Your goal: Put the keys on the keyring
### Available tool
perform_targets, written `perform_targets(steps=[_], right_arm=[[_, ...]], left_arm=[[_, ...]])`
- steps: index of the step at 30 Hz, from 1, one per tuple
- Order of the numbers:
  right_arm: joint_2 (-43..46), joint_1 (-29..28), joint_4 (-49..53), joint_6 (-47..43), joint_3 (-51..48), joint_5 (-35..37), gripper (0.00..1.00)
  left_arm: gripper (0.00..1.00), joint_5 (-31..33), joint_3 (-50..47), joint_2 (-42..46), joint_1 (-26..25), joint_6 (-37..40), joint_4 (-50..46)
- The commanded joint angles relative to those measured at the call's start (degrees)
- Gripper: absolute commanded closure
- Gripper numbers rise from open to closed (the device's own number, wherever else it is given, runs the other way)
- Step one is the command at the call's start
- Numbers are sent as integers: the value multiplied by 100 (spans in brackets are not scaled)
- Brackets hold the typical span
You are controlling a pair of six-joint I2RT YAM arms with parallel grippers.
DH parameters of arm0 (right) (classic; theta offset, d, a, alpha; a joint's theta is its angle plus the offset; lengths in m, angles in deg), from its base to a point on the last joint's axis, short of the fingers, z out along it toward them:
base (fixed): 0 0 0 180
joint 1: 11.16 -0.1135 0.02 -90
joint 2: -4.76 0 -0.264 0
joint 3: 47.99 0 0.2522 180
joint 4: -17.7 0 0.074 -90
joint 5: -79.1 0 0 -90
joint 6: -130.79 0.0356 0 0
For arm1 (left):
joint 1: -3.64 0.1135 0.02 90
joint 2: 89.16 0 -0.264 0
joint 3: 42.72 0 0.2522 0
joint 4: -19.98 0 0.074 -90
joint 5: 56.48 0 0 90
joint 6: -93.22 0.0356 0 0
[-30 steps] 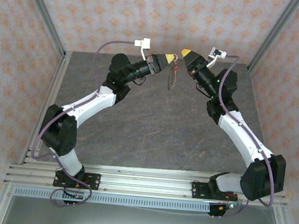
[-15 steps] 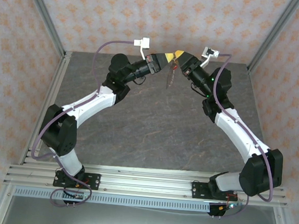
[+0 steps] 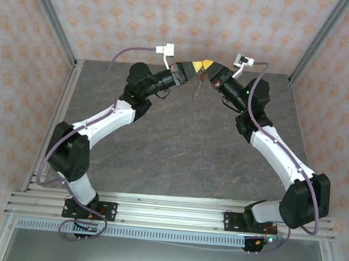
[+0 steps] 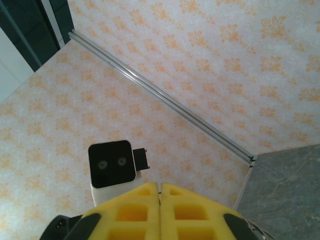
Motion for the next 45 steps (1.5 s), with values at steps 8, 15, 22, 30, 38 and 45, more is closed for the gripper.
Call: perform_targets(steps=[8,15,22,30,38,45], right_arm=[[20,-42,22,-231,220,-157,100],[68,89,137,-360,185,-199,100],[65,402,290,-441,267,-619,100],[-24,684,1166,-1162,736,-1470,100],[-354,909,2532,-2198,1622,-2611,100],[-640,920,3196,-2558,2189,-3181,100]], left_arm=[[100,-16,117,-3,-61,75,155],[89,201,103,135,-35,265,-335],[60,293,-19,371,159,442,-616],[40,-366,513,368,388,1178,-1759],[34,-1404,1440,55,558,2048,-3104],[33,-1903,2112,-197,578,2690,-4013]])
